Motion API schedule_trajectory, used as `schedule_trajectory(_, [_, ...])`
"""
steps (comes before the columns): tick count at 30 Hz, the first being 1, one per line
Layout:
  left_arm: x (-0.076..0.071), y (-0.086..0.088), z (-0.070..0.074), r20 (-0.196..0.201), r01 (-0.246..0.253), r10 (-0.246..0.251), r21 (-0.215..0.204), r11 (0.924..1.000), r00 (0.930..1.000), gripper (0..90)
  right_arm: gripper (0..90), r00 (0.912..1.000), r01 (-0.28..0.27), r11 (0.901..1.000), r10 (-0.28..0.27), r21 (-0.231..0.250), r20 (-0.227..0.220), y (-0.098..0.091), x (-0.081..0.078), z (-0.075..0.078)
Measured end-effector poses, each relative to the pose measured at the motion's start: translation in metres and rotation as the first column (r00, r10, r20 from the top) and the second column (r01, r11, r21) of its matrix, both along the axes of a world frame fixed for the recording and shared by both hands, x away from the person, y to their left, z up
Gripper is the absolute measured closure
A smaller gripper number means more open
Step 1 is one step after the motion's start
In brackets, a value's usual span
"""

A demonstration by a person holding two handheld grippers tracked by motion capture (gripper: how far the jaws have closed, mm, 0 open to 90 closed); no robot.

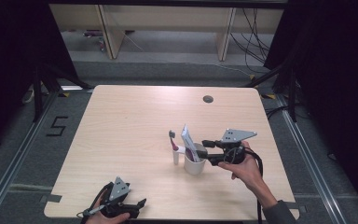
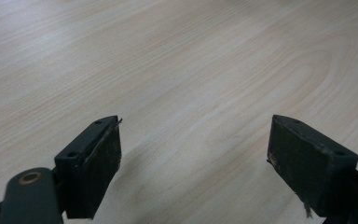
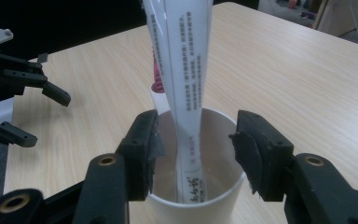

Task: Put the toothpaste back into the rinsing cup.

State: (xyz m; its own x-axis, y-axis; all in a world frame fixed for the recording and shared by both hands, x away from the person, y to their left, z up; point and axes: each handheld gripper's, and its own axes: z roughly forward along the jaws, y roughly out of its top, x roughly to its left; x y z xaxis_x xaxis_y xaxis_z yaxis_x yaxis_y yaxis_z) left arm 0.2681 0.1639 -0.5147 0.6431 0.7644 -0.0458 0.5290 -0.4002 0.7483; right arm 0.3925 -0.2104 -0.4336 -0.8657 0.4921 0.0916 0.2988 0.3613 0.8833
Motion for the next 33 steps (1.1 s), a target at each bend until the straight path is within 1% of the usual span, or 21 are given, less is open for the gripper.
schedule_trajectory(1, [0.0,0.0,0.0,0.0,-0.001,0.001,0.0,1.0,1.0,17.0,49.6,0.9999,0.001,1.0,-0.001,-0.004,0.016,-0.002,0.001,0.0])
schedule_trajectory(2, [0.0,0.0,0.0,0.001,0.0,0.0,0.0,1.0,1.0,17.0,49.1,0.9997,0.012,0.9999,-0.012,0.0,-0.021,-0.002,-0.002,0.0])
schedule_trajectory(3, [0.0,0.0,0.0,-0.001,-0.001,0.001,0.003,1.0,1.0,17.0,48.5,1.0,0.009,1.0,-0.009,-0.002,0.0,-0.003,-0.001,-0.001])
schedule_trajectory(4, [0.0,0.0,0.0,-0.001,-0.003,0.003,0.004,1.0,1.0,17.0,48.3,0.9996,0.015,0.9999,-0.015,0.005,-0.022,-0.004,-0.003,-0.001])
schedule_trajectory(5, [0.0,0.0,0.0,-0.001,-0.002,0.002,0.003,1.0,1.0,17.0,48.3,0.9999,0.01,0.9999,-0.01,-0.008,0.011,-0.006,-0.001,-0.001])
schedule_trajectory(9, [0.0,0.0,0.0,0.0,-0.003,0.003,0.005,1.0,1.0,17.0,47.7,0.9997,0.024,0.9997,-0.024,-0.003,0.004,-0.008,-0.003,-0.002])
schedule_trajectory(10, [0.0,0.0,0.0,0.001,-0.004,0.004,0.004,1.0,1.0,17.0,47.6,0.9997,0.011,0.9999,-0.011,0.005,-0.023,-0.009,-0.004,-0.002])
schedule_trajectory(11, [0.0,0.001,0.0,0.001,-0.004,0.004,0.001,1.0,1.0,17.0,47.5,0.9989,0.031,0.9994,-0.031,0.012,-0.034,-0.009,-0.006,-0.002])
schedule_trajectory(12, [0.0,0.001,0.001,-0.001,-0.005,0.005,0.003,1.0,1.0,17.0,47.3,0.9991,0.035,0.9994,-0.035,0.0,0.021,-0.011,-0.004,-0.002])
schedule_trajectory(15, [-0.001,0.001,0.001,0.0,-0.006,0.006,0.003,1.0,1.0,17.0,47.3,0.999,0.041,0.9992,-0.041,-0.001,-0.017,-0.014,-0.007,0.0])
schedule_trajectory(17, [0.0,0.001,0.001,0.002,-0.006,0.006,0.021,0.9998,1.0,17.0,46.8,0.9989,0.043,0.9991,-0.043,0.001,0.015,-0.016,-0.006,0.0])
schedule_trajectory(19, [-0.001,0.001,0.001,-0.001,-0.004,0.004,0.019,0.9998,1.0,17.0,46.5,0.9983,0.057,0.9983,-0.057,0.008,-0.01,-0.017,-0.009,0.001])
schedule_trajectory(20, [-0.001,0.001,0.001,0.002,-0.008,0.008,0.009,0.9999,1.0,17.0,46.2,0.9989,0.045,0.999,-0.045,-0.004,0.01,-0.02,-0.007,0.001])
schedule_trajectory(21, [-0.001,0.001,0.001,0.004,-0.01,0.01,0.01,0.9999,0.9999,17.0,45.6,0.9983,0.057,0.9983,-0.057,0.014,-0.016,-0.021,-0.009,0.001])
schedule_trajectory(23, [-0.001,0.001,0.001,0.003,-0.009,0.009,0.009,0.9999,1.0,17.0,45.0,0.9978,0.067,0.9977,-0.067,0.006,0.002,-0.023,-0.009,0.001])
schedule_trajectory(25, [-0.001,0.001,0.001,0.003,-0.009,0.009,0.009,0.9999,1.0,17.0,44.6,0.9981,0.061,0.9979,-0.06,0.021,-0.015,-0.024,-0.009,0.001])
schedule_trajectory(27, [-0.001,0.001,0.001,0.003,-0.009,0.009,0.008,0.9999,1.0,17.0,43.7,0.9975,0.07,0.9975,-0.07,0.009,0.002,-0.027,-0.008,0.0])
schedule_trajectory(29, [-0.001,0.001,0.001,0.002,-0.009,0.009,0.007,0.9999,1.0,17.0,43.3,0.996,0.085,0.9964,-0.085,0.006,-0.027,-0.031,-0.011,0.0])
schedule_trajectory(31, [-0.001,0.001,0.001,0.002,-0.009,0.009,0.008,0.9999,1.0,17.0,43.2,0.9964,0.085,0.9964,-0.084,0.012,-0.011,-0.032,-0.009,-0.001])
schedule_trajectory(32, [-0.001,0.001,0.001,0.003,-0.01,0.01,0.009,0.9999,0.9999,17.0,42.9,0.9959,0.085,0.9962,-0.084,0.017,-0.033,-0.033,-0.011,-0.002])
schedule_trajectory(33, [-0.001,0.001,0.001,0.002,-0.009,0.009,0.007,0.9999,1.0,17.0,42.5,0.9955,0.094,0.9955,-0.094,0.007,-0.013,-0.035,-0.01,-0.002])
